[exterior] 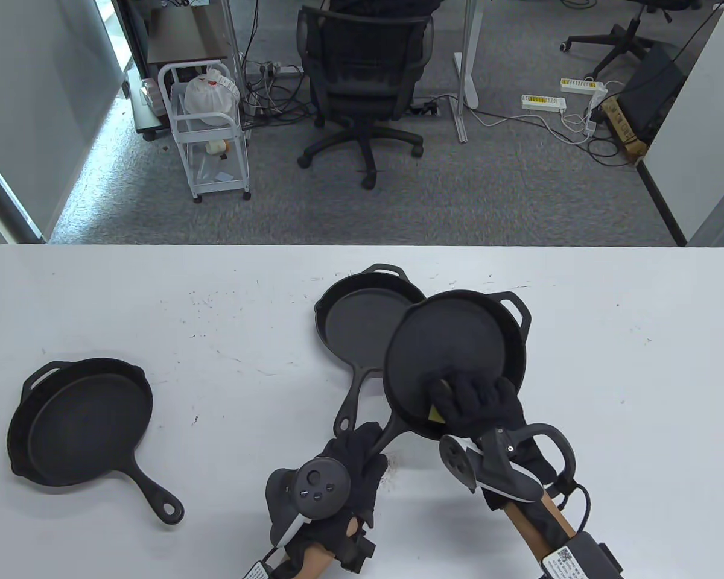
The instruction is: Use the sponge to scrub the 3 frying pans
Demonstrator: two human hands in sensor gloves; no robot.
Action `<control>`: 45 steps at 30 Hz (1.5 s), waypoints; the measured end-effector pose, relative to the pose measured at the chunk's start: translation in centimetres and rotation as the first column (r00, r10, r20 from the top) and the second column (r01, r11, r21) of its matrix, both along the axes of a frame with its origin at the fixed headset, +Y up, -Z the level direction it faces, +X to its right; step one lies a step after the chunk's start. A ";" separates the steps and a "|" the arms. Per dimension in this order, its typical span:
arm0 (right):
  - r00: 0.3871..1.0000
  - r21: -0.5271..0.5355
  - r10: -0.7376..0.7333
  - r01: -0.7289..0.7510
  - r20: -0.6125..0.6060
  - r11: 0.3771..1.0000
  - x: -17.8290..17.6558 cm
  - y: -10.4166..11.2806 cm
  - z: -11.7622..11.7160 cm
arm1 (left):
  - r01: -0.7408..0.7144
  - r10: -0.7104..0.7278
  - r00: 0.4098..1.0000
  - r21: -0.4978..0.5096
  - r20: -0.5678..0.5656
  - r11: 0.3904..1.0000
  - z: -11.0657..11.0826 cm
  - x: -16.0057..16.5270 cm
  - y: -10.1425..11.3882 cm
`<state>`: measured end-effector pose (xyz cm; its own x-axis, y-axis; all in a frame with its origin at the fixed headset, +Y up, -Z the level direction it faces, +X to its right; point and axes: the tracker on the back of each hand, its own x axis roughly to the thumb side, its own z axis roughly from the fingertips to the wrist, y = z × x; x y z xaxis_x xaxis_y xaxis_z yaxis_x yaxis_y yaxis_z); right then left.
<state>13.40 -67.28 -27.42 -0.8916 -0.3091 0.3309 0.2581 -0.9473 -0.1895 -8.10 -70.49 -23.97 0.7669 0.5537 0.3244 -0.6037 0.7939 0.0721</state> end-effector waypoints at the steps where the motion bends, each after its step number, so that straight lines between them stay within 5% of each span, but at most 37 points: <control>1: 0.999 0.015 -0.026 0.026 -0.024 1.000 -0.5 0.3 -0.1 | 0.005 -0.005 1.000 -0.002 0.015 1.000 0.0 0.2 0.0; 6: 0.995 0.135 -0.077 0.068 0.067 0.989 -1.3 2.6 -1.1 | 0.063 -0.064 0.997 0.030 0.044 0.998 0.2 0.5 0.0; 13: 0.929 0.139 -0.209 0.174 0.306 0.975 3.2 3.6 -3.9 | 0.067 -0.069 0.997 0.035 0.039 0.997 0.2 0.3 0.1; 20: 0.953 0.060 -0.065 0.049 0.295 0.997 4.0 -0.2 -2.4 | 0.030 -0.027 0.999 0.044 -0.046 0.999 0.0 -0.3 0.3; 23: 0.986 0.018 -0.004 0.001 0.167 1.000 2.2 -1.4 -1.4 | 0.009 -0.008 0.998 0.017 -0.058 1.000 -0.2 -0.7 0.3; 25: 1.000 0.042 -0.005 0.005 0.008 0.999 0.4 -1.6 -0.5 | 0.038 -0.037 0.998 0.009 -0.042 0.999 -0.3 -0.7 0.2; 28: 0.996 0.104 -0.053 0.061 -0.071 0.993 -1.5 -1.0 0.0 | 0.062 -0.062 0.998 -0.005 -0.008 0.998 -0.2 -0.1 0.0; 37: 0.933 0.204 -0.290 0.248 0.212 0.947 1.7 2.7 -3.7 | 0.067 -0.066 0.996 -0.008 0.057 0.998 0.0 0.2 0.5; 41: 0.911 0.166 -0.286 0.245 0.298 0.955 4.1 0.9 -4.2 | 0.068 -0.068 0.997 -0.003 0.024 0.998 -0.2 -0.1 0.5; 45: 0.946 0.054 -0.193 0.185 0.262 0.981 3.9 -1.9 -3.1 | 0.014 -0.015 0.999 -0.028 -0.035 1.000 -0.6 -0.9 0.3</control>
<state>17.27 -69.14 -30.56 -0.9889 -0.1321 0.0687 0.1192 -0.9788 -0.1665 -9.03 -70.20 -24.59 0.7855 0.5510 0.2817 -0.5897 0.8045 0.0707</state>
